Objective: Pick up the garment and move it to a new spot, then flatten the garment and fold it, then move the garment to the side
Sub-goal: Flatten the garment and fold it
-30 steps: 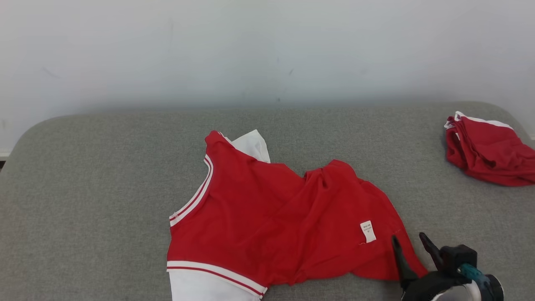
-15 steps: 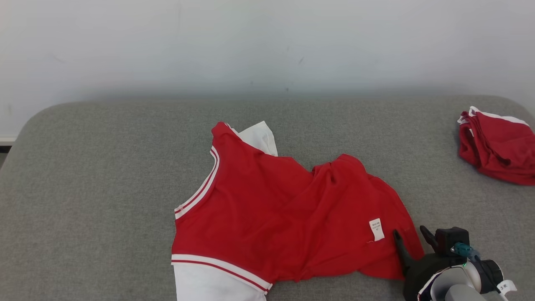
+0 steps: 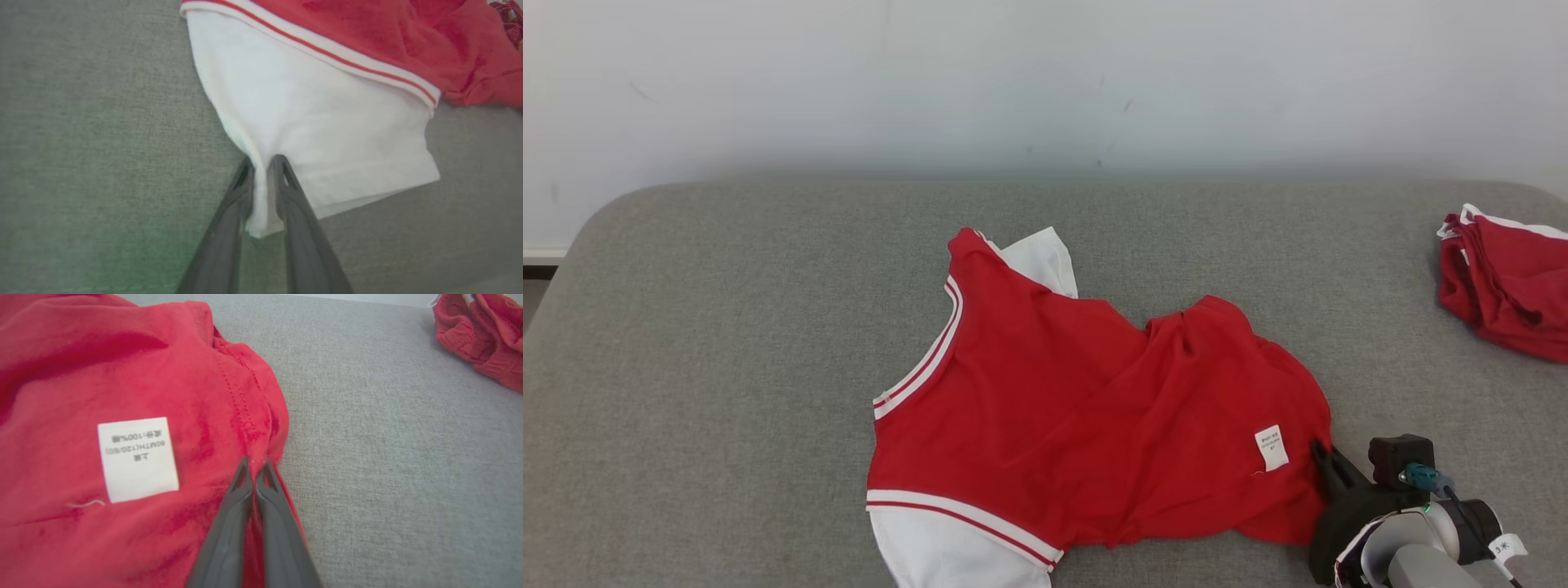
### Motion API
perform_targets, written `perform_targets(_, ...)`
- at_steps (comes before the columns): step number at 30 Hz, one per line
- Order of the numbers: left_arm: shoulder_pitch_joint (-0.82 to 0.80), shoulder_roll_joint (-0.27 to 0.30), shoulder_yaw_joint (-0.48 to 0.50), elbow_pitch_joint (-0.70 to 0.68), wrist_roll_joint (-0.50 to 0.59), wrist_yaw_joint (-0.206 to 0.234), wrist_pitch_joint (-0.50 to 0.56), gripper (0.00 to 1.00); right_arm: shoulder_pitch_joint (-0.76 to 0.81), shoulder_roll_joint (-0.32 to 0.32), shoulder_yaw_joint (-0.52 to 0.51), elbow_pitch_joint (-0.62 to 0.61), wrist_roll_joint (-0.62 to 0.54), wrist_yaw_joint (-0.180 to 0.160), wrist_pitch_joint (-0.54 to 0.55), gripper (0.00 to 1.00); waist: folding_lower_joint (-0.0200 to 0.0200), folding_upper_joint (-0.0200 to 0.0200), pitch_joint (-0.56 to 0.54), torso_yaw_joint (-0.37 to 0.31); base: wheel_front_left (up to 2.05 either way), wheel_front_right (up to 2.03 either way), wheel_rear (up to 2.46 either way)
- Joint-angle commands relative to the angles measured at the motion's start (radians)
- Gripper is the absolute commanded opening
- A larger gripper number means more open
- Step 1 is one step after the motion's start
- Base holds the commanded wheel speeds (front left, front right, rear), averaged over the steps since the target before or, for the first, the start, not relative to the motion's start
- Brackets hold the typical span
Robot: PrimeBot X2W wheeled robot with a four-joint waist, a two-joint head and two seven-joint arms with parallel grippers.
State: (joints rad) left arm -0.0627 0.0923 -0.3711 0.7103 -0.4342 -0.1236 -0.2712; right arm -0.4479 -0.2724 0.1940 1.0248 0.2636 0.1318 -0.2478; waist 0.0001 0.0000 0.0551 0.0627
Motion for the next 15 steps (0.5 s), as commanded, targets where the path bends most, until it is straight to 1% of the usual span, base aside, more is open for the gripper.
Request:
perform_targets(1, -0.009, -0.028, -0.025, 0.002, -0.026, -0.011, 0.012, 0.0, 0.005, 0.001, 0.004, 0.009, 0.015, -0.003, -0.01, 0.0, -0.0001, 0.0, -0.006, -0.001, 0.0, 0.0, 0.0)
perform_targets(7, 0.022, -0.016, 0.03, -0.064, -0.038, -0.006, 0.008, 0.0, 0.032, -0.005, 0.007, -0.016, 0.024, -0.003, -0.016, 0.0, -0.0001, 0.0, -0.02, -0.011, 0.0, 0.0, 0.0)
perform_targets(12, 0.069, -0.012, 0.109, -0.166, -0.005, -0.003, 0.006, 0.0, 0.08, -0.017, -0.033, -0.115, 0.036, -0.003, -0.017, 0.0, -0.0001, 0.0, -0.026, -0.016, 0.0, 0.0, 0.0)
perform_targets(15, 0.094, -0.014, 0.159, -0.241, 0.013, 0.002, 0.006, 0.0, 0.125, -0.008, -0.059, -0.191, 0.05, -0.003, -0.018, 0.0, -0.0001, 0.0, -0.03, -0.016, 0.0, 0.0, 0.0)
